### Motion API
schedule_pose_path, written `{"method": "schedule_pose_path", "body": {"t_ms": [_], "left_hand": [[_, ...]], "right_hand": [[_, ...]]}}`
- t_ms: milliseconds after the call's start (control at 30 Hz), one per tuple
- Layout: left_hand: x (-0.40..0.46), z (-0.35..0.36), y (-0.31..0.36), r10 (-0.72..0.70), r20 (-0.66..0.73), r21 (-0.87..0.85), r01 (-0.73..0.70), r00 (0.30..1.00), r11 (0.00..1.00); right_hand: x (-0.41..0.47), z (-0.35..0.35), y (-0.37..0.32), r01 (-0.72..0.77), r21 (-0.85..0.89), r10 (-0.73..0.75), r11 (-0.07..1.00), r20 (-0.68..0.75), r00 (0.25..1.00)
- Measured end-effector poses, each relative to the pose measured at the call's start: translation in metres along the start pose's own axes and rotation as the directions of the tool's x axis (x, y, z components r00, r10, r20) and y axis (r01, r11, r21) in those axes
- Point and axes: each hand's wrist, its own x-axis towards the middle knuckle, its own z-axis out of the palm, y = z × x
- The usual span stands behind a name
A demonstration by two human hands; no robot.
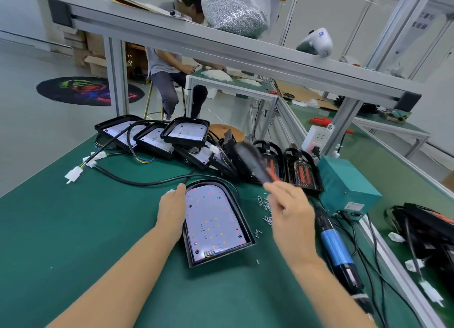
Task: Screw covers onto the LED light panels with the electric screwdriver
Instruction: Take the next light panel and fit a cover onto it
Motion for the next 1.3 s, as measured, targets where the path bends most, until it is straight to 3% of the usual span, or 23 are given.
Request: {"method": "schedule_pose_path", "body": {"t_ms": [200, 300, 567, 733, 933, 1000, 1067, 1133, 1200, 1300], "left_hand": [[-0.007, -0.007, 0.001, -0.123, 0.201, -0.283, 0.178, 0.972, 0.943], [-0.013, -0.011, 0.001, -0.141, 0.243, -0.333, 0.219, 0.960, 0.917], [-0.022, -0.014, -0.001, -0.133, 0.263, -0.399, 0.234, 0.955, 0.887], [-0.027, -0.016, -0.002, -0.113, 0.344, -0.418, 0.260, 0.932, 0.870], [-0.025, -0.015, -0.005, -0.007, 0.263, -0.371, 0.108, 0.965, 0.923], [-0.026, -0.015, -0.005, 0.008, 0.260, -0.369, 0.092, 0.965, 0.925], [-0.027, -0.014, -0.005, 0.012, 0.246, -0.365, 0.082, 0.969, 0.927], [-0.028, -0.014, -0.004, 0.005, 0.230, -0.327, 0.072, 0.973, 0.942], [-0.028, -0.015, -0.006, 0.039, 0.189, -0.213, 0.002, 0.981, 0.977], [-0.028, -0.021, -0.011, 0.206, 0.076, 0.159, -0.215, 0.976, 0.964]], "right_hand": [[-0.054, 0.003, -0.058, 0.240, -0.071, -0.235, 0.968, 0.074, 0.969], [-0.066, 0.009, -0.074, 0.315, -0.185, -0.293, 0.931, 0.136, 0.946], [-0.078, 0.021, -0.099, 0.330, -0.277, -0.172, 0.902, 0.470, 0.866], [-0.076, 0.025, -0.106, 0.309, -0.312, -0.111, 0.899, 0.519, 0.847], [-0.069, 0.025, -0.090, 0.328, -0.110, -0.262, 0.938, 0.393, 0.882], [-0.061, 0.022, -0.077, 0.246, -0.106, -0.199, 0.963, 0.336, 0.921], [-0.053, 0.020, -0.065, 0.188, -0.195, -0.095, 0.963, 0.405, 0.909], [-0.052, 0.023, -0.053, 0.139, -0.233, 0.015, 0.962, 0.558, 0.830], [-0.057, 0.027, -0.041, 0.108, -0.195, 0.040, 0.975, 0.628, 0.777], [-0.058, 0.030, -0.036, 0.134, -0.178, 0.006, 0.975, 0.621, 0.783]]}}
